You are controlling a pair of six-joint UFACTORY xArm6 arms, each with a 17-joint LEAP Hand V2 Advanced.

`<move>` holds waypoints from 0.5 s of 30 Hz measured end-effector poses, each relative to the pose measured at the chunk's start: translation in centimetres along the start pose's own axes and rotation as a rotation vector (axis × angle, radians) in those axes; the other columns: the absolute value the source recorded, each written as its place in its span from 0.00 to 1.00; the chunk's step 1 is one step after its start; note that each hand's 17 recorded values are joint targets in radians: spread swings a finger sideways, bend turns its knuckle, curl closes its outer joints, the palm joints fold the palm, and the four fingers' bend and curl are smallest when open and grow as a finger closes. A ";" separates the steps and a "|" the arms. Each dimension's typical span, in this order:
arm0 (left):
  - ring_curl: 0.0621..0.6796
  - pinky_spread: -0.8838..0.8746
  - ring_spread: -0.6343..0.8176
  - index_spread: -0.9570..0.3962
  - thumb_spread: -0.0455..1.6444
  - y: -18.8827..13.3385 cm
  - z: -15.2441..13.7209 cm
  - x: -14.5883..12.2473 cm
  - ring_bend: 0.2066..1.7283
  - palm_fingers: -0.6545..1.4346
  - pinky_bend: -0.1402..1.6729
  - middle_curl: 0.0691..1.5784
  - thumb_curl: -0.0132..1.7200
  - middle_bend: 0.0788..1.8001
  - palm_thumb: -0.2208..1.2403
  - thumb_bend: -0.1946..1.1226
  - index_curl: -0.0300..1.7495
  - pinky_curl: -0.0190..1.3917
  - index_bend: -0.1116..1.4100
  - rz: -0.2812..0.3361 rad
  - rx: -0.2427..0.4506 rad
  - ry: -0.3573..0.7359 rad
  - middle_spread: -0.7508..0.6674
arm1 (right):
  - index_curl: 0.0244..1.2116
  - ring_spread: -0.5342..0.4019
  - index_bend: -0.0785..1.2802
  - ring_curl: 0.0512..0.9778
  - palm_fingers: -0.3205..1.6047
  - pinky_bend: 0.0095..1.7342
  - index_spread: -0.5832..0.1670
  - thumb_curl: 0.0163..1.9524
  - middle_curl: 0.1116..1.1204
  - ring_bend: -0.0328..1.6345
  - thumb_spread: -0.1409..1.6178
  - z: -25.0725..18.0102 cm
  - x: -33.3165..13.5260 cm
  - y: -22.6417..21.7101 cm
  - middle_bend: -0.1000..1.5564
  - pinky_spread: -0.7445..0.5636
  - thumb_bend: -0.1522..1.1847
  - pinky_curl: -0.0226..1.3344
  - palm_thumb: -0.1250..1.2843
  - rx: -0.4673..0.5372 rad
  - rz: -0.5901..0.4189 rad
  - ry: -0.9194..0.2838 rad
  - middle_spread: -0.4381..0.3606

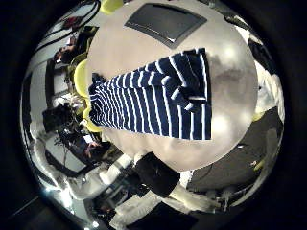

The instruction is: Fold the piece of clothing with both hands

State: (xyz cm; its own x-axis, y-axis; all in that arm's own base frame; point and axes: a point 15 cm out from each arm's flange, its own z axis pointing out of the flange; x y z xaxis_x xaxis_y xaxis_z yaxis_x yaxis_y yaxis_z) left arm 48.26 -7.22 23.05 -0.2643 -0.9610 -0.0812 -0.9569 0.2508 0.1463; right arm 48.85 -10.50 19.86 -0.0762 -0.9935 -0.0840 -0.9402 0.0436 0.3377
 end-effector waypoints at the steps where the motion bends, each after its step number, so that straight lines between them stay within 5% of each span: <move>1: 0.43 0.43 0.40 0.62 0.68 0.0 0.1 0.1 0.42 0.41 0.40 0.32 0.19 0.08 0.40 0.13 0.37 0.45 0.19 0.002 -0.002 0.000 0.56 | 0.24 0.73 0.16 0.30 0.22 0.31 0.49 0.15 0.27 0.43 0.72 1.1 -0.1 -0.3 0.27 0.89 0.09 0.35 0.30 -0.020 0.000 -0.006 0.66; 15: 0.38 0.45 0.40 0.63 0.69 1.7 -0.8 -0.2 0.39 0.44 0.35 0.28 0.19 0.08 0.41 0.13 0.32 0.42 0.19 0.014 0.010 0.006 0.56 | 0.24 0.75 0.18 0.26 0.30 0.30 0.60 0.15 0.26 0.45 0.67 5.4 -2.7 -3.3 0.27 0.88 0.10 0.31 0.30 -0.098 -0.022 -0.006 0.70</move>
State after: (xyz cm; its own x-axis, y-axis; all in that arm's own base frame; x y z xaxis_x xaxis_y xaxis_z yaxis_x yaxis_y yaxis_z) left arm 46.75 -6.65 24.09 -0.2772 -0.9580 -0.0737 -0.9542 0.2655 0.1377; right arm 50.35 -7.44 13.88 -0.0583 -0.9935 -0.0980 -0.9046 0.0110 0.4262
